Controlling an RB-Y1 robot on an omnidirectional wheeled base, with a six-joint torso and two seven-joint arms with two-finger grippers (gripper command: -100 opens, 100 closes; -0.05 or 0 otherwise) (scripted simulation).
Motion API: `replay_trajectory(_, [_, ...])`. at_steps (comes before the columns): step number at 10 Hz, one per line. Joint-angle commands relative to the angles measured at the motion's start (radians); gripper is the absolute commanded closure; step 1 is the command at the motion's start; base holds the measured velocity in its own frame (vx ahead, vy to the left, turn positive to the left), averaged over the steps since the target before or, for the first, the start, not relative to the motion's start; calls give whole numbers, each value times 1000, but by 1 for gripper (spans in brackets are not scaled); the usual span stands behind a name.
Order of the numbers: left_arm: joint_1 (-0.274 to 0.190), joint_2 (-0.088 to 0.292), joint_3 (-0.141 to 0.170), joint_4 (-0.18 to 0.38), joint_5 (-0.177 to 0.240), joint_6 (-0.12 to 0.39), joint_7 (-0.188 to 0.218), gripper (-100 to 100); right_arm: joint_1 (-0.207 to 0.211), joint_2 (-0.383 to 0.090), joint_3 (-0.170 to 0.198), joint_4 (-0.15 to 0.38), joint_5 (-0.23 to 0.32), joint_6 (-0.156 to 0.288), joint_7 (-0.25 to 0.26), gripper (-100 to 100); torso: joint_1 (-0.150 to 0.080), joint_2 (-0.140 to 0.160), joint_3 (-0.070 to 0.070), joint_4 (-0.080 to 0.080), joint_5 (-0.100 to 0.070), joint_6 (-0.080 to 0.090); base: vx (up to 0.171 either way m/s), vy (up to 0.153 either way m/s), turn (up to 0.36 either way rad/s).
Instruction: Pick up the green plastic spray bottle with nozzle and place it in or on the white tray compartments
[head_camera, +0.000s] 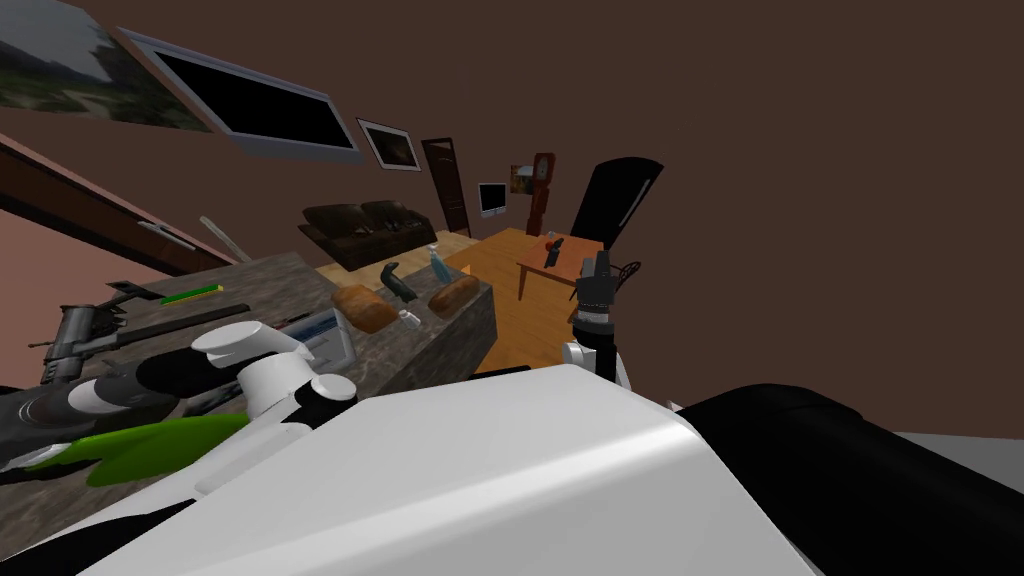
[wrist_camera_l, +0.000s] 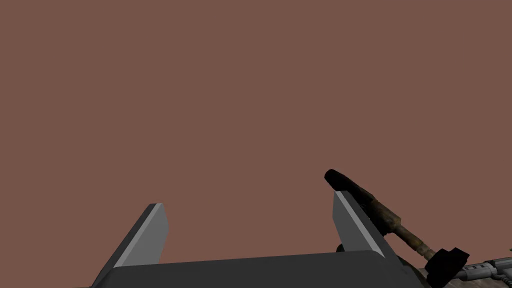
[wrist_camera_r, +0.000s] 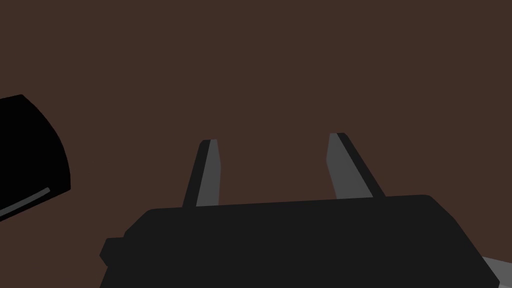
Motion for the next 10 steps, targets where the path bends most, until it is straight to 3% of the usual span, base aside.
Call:
replay_trajectory(1, [-13, 2, 21, 29, 15, -17, -10, -100, 0, 0, 0, 0, 0, 0, 0, 0, 0, 0, 0, 0, 0, 0, 25, 7, -65])
replay_trajectory(2, [-37, 7, 62, 63, 43, -47, -25, -100, 0, 0, 0, 0, 0, 0, 0, 0, 0, 0, 0, 0, 0, 0, 35, 11, -98])
replay_trajectory(3, [-37, 7, 62, 76, 43, -47, -25, -100, 0, 0, 0, 0, 0, 0, 0, 0, 0, -1, 0, 0, 0, 0, 30, 12, -53])
replay_trajectory(5, [-77, 16, 131, 158, 92, -99, -52, -100, 0, 0, 0, 0, 0, 0, 0, 0, 0, 0, 0, 0, 0, 0, 33, 7, -107])
replay_trajectory(7, [-77, 16, 135, 158, 92, -99, -52, -100, 0, 0, 0, 0, 0, 0, 0, 0, 0, -1, 0, 0, 0, -1, 23, 7, -6])
replay_trajectory(10, [-118, 23, 216, 245, 141, -155, -82, -100, 0, 0, 0, 0, 0, 0, 0, 0, 0, 0, 0, 0, 0, 0, 30, 13, -70])
